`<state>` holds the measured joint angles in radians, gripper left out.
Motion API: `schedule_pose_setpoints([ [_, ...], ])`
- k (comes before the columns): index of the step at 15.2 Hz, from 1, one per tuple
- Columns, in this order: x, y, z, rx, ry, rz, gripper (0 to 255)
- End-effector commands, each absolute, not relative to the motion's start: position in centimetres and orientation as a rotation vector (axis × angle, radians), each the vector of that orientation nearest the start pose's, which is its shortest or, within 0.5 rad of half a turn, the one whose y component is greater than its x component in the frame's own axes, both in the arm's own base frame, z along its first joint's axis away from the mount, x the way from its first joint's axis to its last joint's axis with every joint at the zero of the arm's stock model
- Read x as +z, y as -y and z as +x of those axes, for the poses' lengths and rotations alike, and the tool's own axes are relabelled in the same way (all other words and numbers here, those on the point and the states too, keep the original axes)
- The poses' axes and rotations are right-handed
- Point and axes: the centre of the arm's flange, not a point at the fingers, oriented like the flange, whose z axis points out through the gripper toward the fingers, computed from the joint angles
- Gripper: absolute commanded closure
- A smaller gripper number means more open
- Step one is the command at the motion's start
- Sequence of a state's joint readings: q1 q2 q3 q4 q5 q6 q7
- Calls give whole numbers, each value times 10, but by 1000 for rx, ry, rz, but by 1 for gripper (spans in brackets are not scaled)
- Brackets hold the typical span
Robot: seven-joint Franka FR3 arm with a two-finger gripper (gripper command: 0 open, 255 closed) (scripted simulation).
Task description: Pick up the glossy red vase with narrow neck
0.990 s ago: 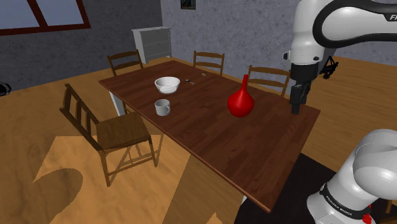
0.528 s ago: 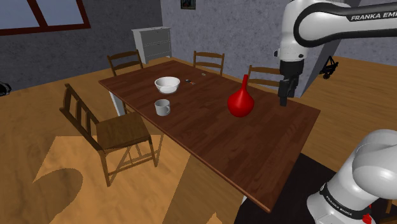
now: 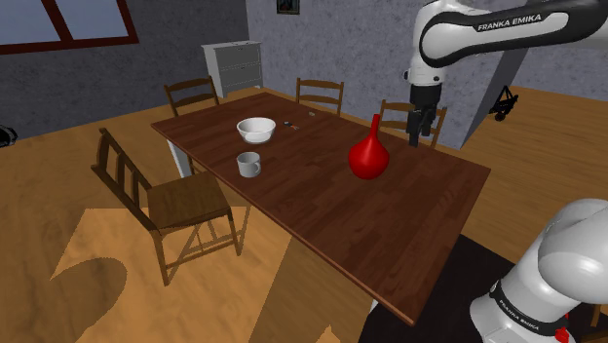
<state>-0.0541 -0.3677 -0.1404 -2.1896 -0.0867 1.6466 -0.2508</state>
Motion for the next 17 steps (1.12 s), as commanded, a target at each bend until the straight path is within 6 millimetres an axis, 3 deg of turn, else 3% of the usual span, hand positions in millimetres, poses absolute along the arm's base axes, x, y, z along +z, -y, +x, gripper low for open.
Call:
schedule_pose_setpoints([
  [1,512,110,439,270,132,-3124,0],
  [17,495,228,603,160,129,-3132,0],
])
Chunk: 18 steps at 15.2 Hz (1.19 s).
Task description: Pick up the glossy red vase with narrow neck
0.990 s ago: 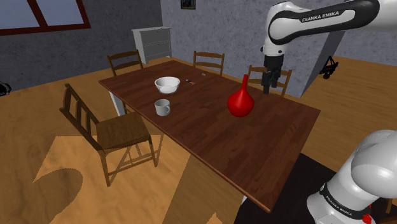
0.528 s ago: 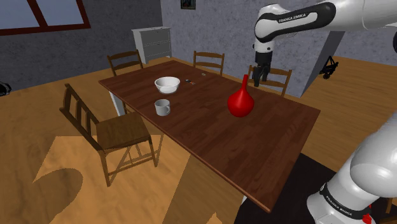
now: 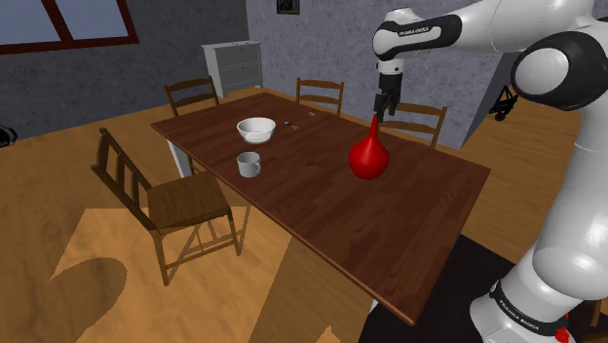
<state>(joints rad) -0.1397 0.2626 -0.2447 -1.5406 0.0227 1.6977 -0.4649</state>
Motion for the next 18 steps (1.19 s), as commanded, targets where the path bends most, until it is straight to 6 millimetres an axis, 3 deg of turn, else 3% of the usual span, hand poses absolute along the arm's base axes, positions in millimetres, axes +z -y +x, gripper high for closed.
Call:
schedule_pose_setpoints([
  [1,495,235,613,153,129,-3132,0],
  [5,493,265,654,125,128,-3134,0],
  [12,456,265,654,125,128,-3134,0],
  [15,453,265,654,125,128,-3134,0],
  [16,453,265,653,125,128,-3134,255],
  [18,453,265,654,125,128,-3134,255],
])
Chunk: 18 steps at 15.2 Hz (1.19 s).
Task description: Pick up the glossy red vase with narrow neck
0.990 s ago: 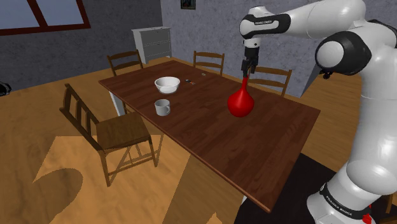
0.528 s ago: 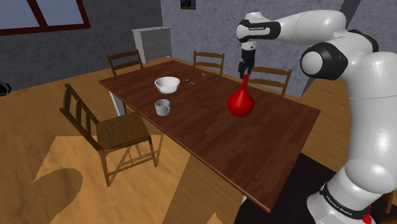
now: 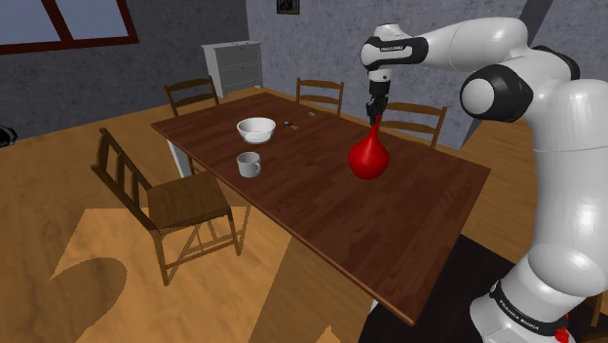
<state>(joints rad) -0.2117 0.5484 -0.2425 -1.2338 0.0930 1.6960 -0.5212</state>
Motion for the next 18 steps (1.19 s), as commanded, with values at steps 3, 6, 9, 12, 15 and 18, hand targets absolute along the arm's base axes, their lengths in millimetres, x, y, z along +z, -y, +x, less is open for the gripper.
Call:
schedule_pose_setpoints([
  [3,453,265,654,125,128,-3134,255],
  [6,453,265,654,125,128,-3134,255],
  [9,463,265,654,125,128,-3134,255],
  [12,479,265,654,125,128,-3134,255],
  [15,495,265,654,125,128,-3134,255],
  [18,511,265,654,125,128,-3134,255],
])
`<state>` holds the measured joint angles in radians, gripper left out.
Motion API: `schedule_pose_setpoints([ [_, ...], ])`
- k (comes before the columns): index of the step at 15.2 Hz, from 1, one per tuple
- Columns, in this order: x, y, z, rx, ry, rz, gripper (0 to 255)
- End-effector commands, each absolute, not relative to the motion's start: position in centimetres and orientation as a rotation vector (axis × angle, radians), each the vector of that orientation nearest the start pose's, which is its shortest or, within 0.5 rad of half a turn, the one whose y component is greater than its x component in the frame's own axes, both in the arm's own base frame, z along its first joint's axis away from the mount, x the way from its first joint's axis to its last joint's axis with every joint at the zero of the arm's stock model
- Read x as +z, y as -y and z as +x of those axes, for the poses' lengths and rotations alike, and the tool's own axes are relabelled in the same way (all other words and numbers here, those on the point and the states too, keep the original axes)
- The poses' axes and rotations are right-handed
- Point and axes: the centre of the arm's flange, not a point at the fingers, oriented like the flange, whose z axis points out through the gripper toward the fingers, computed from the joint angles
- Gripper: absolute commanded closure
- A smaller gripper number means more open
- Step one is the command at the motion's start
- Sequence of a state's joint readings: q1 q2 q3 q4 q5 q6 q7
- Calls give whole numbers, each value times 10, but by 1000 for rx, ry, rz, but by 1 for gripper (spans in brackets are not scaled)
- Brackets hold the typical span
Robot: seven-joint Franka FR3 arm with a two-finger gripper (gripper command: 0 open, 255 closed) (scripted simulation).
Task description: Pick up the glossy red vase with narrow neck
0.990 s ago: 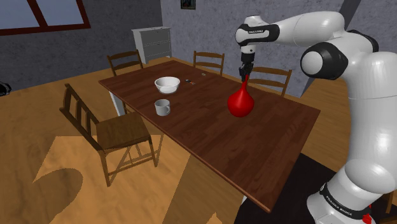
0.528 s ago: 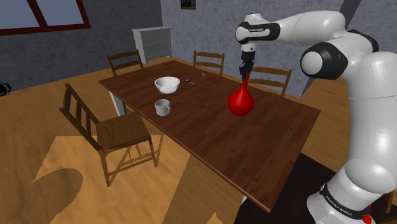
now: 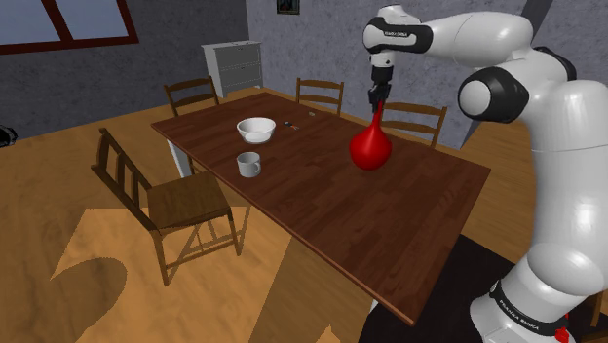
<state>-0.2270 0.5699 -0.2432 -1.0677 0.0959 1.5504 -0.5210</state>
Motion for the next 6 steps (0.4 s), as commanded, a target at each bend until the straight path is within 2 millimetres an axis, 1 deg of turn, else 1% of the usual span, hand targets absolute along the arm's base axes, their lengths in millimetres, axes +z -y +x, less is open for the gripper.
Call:
schedule_pose_setpoints([
  [1,516,265,654,125,128,-3134,255],
  [4,532,265,654,125,128,-3134,255],
  [6,533,265,654,125,128,-3134,255],
])
